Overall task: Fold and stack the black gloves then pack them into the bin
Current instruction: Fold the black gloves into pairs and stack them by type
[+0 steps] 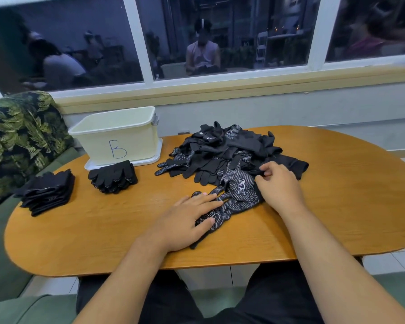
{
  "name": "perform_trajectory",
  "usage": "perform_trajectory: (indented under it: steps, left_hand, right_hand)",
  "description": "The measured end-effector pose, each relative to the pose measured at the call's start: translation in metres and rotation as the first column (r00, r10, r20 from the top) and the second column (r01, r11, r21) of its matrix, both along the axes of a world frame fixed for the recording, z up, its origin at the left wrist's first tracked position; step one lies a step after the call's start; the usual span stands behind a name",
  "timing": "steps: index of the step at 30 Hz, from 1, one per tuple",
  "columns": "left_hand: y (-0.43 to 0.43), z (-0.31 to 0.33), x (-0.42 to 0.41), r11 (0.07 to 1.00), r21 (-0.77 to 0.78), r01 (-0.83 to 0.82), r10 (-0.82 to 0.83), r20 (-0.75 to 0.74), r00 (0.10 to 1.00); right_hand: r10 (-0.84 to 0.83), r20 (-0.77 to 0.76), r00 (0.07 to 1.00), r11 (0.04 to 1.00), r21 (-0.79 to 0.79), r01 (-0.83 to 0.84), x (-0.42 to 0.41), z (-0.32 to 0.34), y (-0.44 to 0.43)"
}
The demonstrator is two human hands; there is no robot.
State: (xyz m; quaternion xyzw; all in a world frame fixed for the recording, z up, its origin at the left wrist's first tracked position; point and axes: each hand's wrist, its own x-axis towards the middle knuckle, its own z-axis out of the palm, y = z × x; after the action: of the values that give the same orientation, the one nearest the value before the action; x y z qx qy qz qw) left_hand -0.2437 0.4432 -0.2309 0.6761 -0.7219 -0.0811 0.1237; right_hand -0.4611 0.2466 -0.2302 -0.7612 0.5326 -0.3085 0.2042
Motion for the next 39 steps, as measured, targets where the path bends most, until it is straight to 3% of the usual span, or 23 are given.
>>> perform_trajectory:
  steps: [4, 9, 11, 15, 17, 20, 24, 26, 31, 36, 39]
  left_hand:
    - [-0.003, 0.000, -0.001, 0.999, 0.038, -0.029, 0.029, 0.024, 0.999]
    - [-0.004, -0.002, -0.001, 0.996, 0.037, -0.077, 0.077, 0.020, 0.997]
    - [-0.004, -0.004, -0.001, 0.992, 0.020, -0.126, 0.126, 0.011, 0.992]
    - [-0.006, -0.007, -0.001, 0.963, -0.029, -0.268, 0.269, 0.016, 0.963]
    - [-0.007, -0.008, 0.000, 0.949, -0.036, -0.312, 0.313, 0.019, 0.950]
    - [-0.008, -0.009, 0.000, 0.936, -0.036, -0.351, 0.352, 0.016, 0.936]
    - [-0.008, -0.006, -0.001, 0.913, -0.047, -0.404, 0.405, 0.014, 0.914]
    - [-0.008, -0.005, -0.002, 0.910, -0.054, -0.410, 0.411, 0.015, 0.911]
    - [-0.006, -0.006, -0.002, 0.918, -0.054, -0.393, 0.395, 0.036, 0.918]
    - [0.012, -0.005, -0.009, 0.911, -0.080, -0.404, 0.409, 0.059, 0.911]
    - [0.023, -0.002, -0.011, 0.896, -0.064, -0.440, 0.445, 0.114, 0.889]
  right_hand:
    - [0.094, -0.006, 0.996, 0.996, -0.004, -0.094, 0.002, -0.003, 0.002]
    - [0.138, 0.210, 0.968, 0.989, 0.018, -0.145, 0.001, 0.001, 0.003]
    - [0.214, 0.227, 0.950, 0.972, 0.047, -0.230, 0.003, 0.002, 0.006]
    - [0.364, -0.034, 0.931, 0.931, 0.049, -0.362, 0.005, 0.001, 0.014]
    - [0.368, -0.027, 0.930, 0.930, 0.035, -0.367, 0.004, 0.001, 0.014]
    - [0.317, 0.117, 0.941, 0.948, -0.040, -0.315, 0.004, 0.003, 0.013]
    - [0.108, 0.344, 0.933, 0.983, -0.174, -0.050, 0.000, 0.010, 0.008]
    - [0.026, 0.370, 0.929, 0.983, -0.178, 0.044, -0.003, 0.009, 0.003]
    - [-0.091, 0.254, 0.963, 0.982, -0.139, 0.130, -0.005, -0.001, -0.008]
    - [-0.238, 0.015, 0.971, 0.964, -0.118, 0.238, -0.007, 0.001, -0.005]
    - [-0.214, -0.075, 0.974, 0.969, -0.144, 0.202, -0.005, 0.002, -0.001]
